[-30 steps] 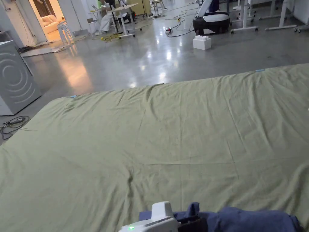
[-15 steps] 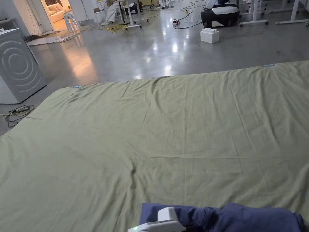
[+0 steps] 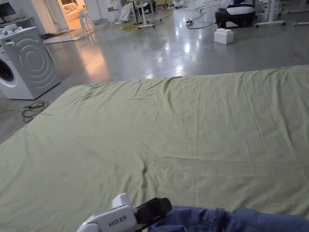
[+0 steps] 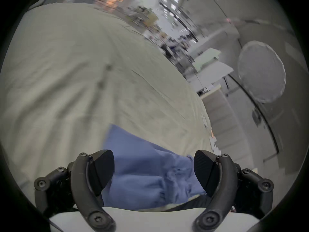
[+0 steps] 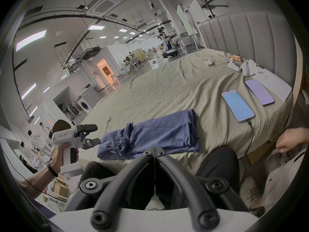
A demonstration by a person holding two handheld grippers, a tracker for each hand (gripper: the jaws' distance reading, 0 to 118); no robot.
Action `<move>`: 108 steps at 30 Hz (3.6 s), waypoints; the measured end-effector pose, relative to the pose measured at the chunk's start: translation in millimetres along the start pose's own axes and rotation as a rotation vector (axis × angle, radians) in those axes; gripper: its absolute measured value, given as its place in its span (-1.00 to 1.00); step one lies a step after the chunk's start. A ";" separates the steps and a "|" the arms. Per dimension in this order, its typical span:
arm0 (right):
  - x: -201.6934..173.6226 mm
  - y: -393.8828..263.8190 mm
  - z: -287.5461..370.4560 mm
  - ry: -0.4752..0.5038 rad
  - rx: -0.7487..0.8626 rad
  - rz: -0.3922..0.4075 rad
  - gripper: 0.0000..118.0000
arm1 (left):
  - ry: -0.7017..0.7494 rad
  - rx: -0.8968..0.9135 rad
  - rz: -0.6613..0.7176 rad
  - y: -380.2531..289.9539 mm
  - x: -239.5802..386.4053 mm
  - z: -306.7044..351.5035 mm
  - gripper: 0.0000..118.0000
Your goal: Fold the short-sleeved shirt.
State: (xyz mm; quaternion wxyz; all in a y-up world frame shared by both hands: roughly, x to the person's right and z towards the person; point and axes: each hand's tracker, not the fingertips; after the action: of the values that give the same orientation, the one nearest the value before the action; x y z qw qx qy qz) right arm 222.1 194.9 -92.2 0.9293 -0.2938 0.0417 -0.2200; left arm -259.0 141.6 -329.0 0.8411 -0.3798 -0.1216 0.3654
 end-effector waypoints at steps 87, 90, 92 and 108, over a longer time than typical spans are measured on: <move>-54.4 32.8 -236.2 -0.040 -0.403 0.359 -0.99 | -0.092 -0.079 -0.312 -76.9 88.6 43.6 -0.98; -29.0 20.9 -251.3 0.002 -0.427 0.192 -0.99 | -0.149 -0.084 -0.233 -70.1 69.0 48.7 -0.63; -29.6 25.5 -243.1 -0.017 -0.460 0.148 -0.99 | -0.172 -0.100 -0.221 -62.5 57.4 39.5 0.36; -27.6 17.0 -241.3 -0.004 -0.424 0.150 -0.99 | -0.183 -0.359 -0.151 -52.3 29.4 -110.2 -0.16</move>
State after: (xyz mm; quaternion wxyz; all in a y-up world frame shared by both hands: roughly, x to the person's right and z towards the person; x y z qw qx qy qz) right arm 153.9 91.9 -302.0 0.8605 -0.4792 0.1069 -0.1360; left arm -157.9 78.6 -368.2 0.7703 -0.4785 -0.2888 0.3070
